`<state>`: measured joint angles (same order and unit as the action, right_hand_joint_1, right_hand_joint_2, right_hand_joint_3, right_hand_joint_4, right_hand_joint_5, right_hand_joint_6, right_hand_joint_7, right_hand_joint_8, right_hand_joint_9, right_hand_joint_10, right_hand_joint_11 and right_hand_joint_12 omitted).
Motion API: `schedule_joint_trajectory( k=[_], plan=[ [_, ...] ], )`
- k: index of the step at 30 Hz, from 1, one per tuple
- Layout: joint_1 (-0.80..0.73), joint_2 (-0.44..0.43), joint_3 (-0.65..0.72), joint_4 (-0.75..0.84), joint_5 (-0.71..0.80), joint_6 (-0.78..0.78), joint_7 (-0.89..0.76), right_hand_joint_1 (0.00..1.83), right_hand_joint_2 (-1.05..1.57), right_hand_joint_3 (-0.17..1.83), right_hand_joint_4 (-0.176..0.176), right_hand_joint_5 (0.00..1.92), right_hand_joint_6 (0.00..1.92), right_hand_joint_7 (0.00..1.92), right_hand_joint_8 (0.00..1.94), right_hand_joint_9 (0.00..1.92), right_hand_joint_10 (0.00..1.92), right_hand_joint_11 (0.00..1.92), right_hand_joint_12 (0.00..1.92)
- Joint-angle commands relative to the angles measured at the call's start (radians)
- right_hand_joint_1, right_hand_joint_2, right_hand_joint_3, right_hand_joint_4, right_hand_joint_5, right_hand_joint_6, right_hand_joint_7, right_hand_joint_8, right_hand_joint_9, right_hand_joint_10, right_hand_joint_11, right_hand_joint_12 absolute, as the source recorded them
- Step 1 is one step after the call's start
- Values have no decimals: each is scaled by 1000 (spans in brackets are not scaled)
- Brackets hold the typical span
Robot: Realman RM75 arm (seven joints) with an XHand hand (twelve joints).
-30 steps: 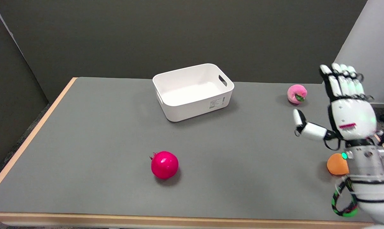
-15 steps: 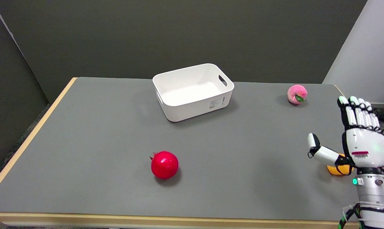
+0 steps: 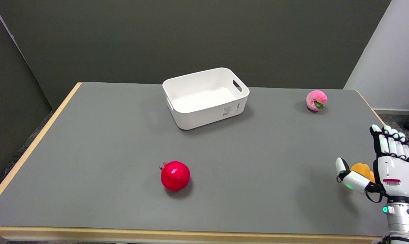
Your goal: Pick up the yellow duck.
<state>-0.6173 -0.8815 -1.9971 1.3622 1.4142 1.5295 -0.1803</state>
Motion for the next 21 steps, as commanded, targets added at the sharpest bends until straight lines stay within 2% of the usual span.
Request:
schedule_joint_trajectory(
  k=[1,11,21],
  plan=[
    [12,15,-47,-57,152,-3,85,444,642,807,-1,3,242,-1,-1,-1,-1,-1,-1],
    [71,8,-44,-78,190,-81,80,450,638,808,0,4,238,-1,-1,-1,-1,-1,-1],
    [103,4,-52,-78,195,-89,77,452,640,806,-6,11,245,-1,-1,-1,-1,-1,-1]
  ],
)
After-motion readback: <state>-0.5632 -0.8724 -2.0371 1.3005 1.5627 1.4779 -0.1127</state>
